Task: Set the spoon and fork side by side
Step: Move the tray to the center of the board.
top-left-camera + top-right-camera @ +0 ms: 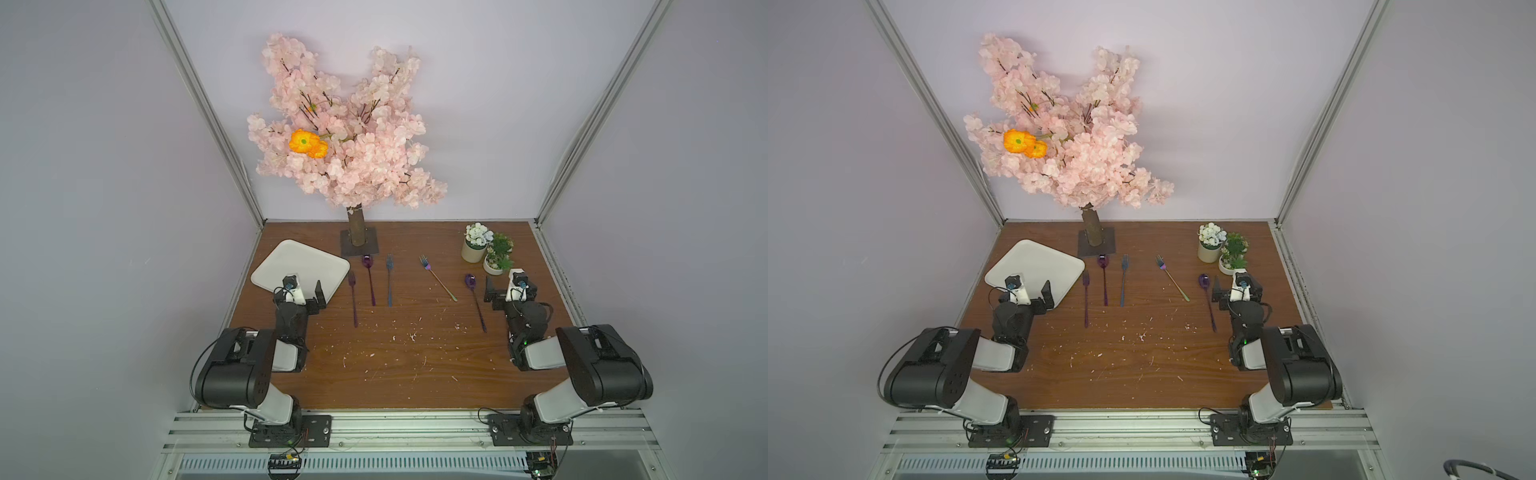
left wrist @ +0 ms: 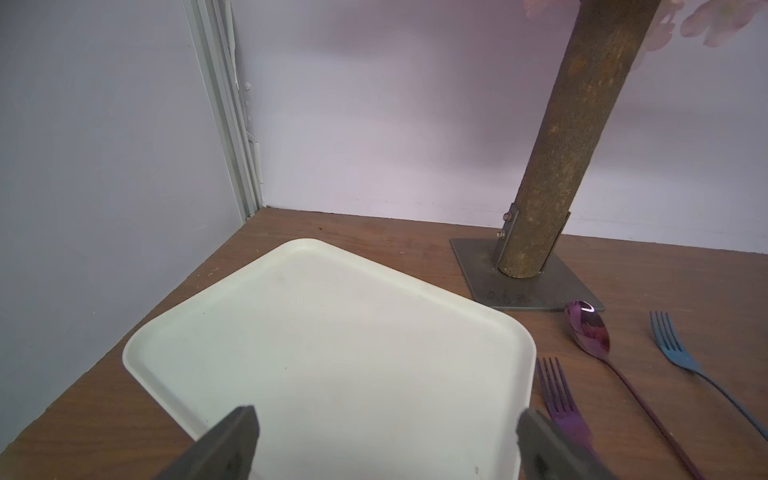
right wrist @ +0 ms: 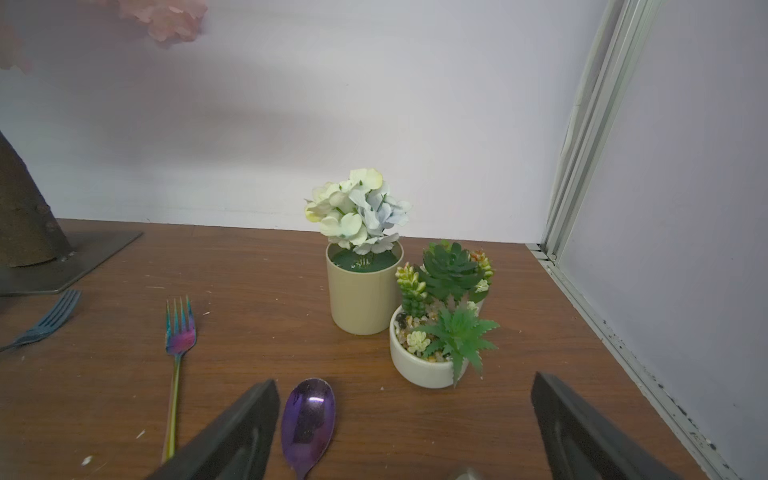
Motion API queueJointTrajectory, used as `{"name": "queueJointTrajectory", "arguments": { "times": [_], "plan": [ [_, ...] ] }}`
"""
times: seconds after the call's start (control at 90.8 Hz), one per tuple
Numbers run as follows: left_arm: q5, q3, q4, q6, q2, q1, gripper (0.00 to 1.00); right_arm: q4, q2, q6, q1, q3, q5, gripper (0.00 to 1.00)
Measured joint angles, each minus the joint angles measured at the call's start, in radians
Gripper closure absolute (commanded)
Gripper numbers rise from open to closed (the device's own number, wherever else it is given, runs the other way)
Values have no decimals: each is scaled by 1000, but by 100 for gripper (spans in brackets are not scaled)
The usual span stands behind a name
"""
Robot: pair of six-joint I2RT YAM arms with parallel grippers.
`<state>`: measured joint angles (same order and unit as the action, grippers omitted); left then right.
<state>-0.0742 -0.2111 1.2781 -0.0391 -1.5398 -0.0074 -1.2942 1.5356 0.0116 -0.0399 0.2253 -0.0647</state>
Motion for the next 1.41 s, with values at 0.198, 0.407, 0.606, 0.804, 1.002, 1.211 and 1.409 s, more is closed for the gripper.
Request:
{"name": "queueJointTrajectory", "arguments": {
  "times": [0.198,0.407,0.606,0.804,1.002,1.211,1.409],
  "plan": [
    [3,0,0,1,0,0,1,0,0,0,0,0,0,1],
    [3,0,0,1,0,0,1,0,0,0,0,0,0,1],
    [3,0,0,0,0,0,1,0,0,0,0,0,1,1],
    [3,0,0,0,0,0,1,0,0,0,0,0,1,1],
    [-19,0,-15,-5,13,0,1,0,0,0,0,0,2,1],
    [-182,-60,-275,-102,254,0,1,96,-143,-19,-1,-11,-65,6],
    [-240,-381,-741,-264,317,-58,3,349,-392,-103,-2,130,-121,11]
  ]
}}
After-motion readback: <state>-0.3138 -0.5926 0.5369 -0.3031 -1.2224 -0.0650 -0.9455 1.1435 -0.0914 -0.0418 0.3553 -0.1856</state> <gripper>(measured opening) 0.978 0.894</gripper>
